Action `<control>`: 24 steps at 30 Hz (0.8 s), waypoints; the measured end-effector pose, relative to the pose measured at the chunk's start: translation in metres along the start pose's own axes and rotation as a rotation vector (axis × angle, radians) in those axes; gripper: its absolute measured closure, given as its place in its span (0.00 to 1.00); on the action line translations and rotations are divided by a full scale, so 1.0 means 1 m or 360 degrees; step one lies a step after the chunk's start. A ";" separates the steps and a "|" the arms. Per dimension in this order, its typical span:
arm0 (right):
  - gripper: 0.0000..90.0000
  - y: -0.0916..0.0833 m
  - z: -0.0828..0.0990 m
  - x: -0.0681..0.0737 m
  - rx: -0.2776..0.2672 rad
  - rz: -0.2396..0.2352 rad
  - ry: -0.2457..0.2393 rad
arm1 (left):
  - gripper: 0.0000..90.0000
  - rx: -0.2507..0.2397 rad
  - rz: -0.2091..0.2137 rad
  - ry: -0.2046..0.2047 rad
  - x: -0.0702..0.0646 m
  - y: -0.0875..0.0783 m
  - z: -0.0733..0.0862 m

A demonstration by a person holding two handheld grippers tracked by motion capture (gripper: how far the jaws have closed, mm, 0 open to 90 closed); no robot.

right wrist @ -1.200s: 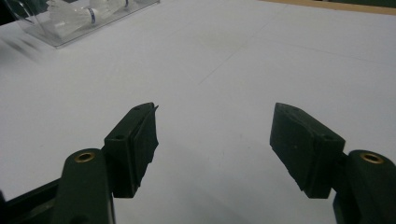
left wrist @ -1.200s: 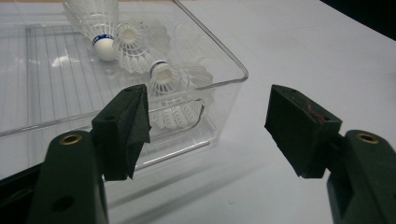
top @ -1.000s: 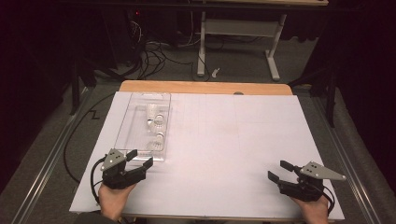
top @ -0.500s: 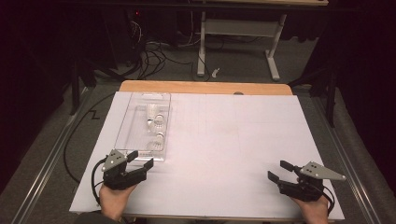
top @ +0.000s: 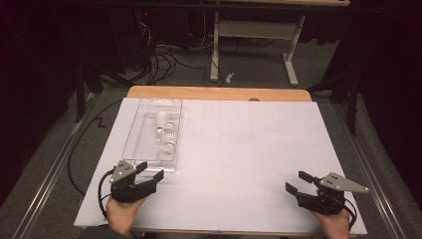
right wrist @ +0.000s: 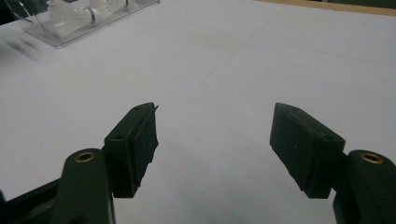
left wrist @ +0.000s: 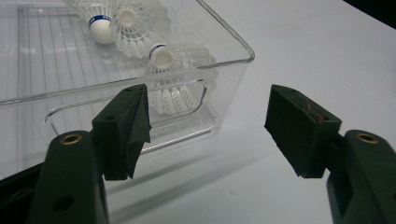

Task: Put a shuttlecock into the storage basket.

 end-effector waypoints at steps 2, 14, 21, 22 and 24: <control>0.36 0.000 0.000 0.000 0.0001 0.0000 0.0000 | 0.35 0.0005 0.0001 -0.0001 0.000 0.000 0.001; 0.36 -0.001 0.000 0.000 -0.0003 0.0003 -0.0002 | 0.36 -0.0002 -0.0002 0.0002 -0.001 -0.001 0.001; 0.36 0.000 0.000 -0.001 -0.0001 0.0002 -0.0004 | 0.36 -0.0016 0.0003 -0.0006 -0.001 -0.001 0.000; 0.36 0.000 0.000 -0.001 -0.0001 0.0002 -0.0003 | 0.36 -0.0016 0.0004 -0.0006 -0.001 -0.001 0.000; 0.36 0.000 0.000 -0.001 -0.0001 0.0002 -0.0002 | 0.36 -0.0017 0.0004 -0.0006 -0.001 -0.001 0.000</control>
Point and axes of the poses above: each handheld gripper's, and its own axes: y roughly forward along the jaws, z roughly out of its underside, x roughly to its left, the point moved 10 cm from there along y, roughly forward along the jaws, and after that the axes turned 1 degree about z, right-handed, at the moved point
